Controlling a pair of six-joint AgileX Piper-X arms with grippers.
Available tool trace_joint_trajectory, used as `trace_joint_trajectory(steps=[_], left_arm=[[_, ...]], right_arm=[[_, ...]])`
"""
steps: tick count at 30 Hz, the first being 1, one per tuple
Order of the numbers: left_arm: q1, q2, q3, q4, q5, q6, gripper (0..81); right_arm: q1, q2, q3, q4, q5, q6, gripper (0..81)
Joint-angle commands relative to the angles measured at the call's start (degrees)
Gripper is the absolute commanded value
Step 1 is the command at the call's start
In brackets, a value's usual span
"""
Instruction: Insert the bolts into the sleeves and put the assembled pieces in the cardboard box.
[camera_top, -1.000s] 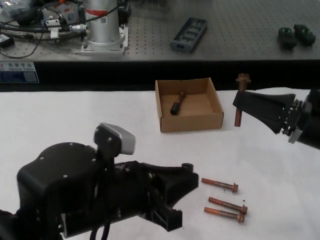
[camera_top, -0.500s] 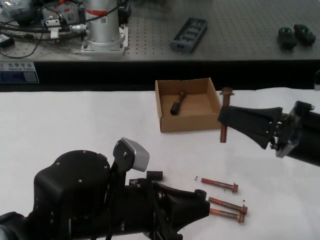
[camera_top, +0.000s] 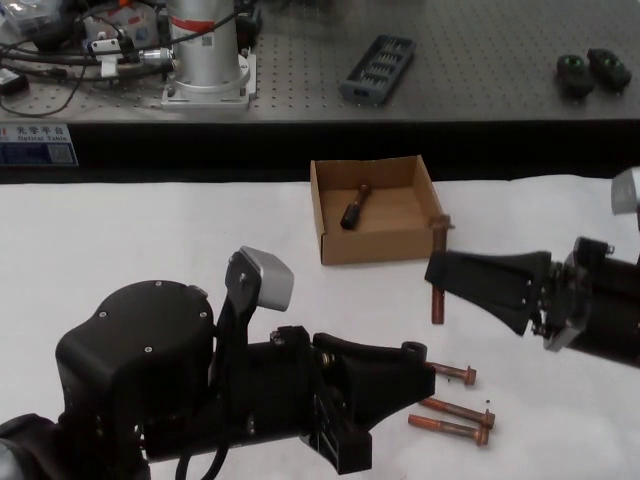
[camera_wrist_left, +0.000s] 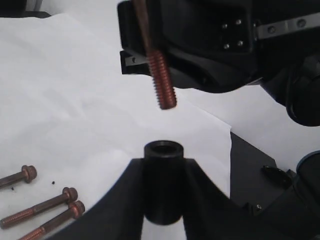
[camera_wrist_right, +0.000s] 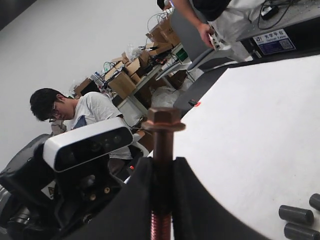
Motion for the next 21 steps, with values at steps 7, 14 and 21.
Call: trace_joint_trajectory(steps=[7, 14, 21], left_arm=[[-0.24, -0.01, -0.96, -0.97, 2.64, -0.6, 11.0], [-0.24, -0.01, -0.96, -0.73, 4.99, -0.85, 11.0], [-0.24, -0.01, -0.96, -0.73, 5.57, -1.11, 11.0]], right_arm=[[0.16, -0.72, 0.03, -3.98, 0.08, 0.82, 4.3], [0.16, -0.72, 0.03, -3.81, -0.04, 1.28, 4.3], [0.16, -0.72, 0.03, -3.81, -1.11, 2.07, 4.3]])
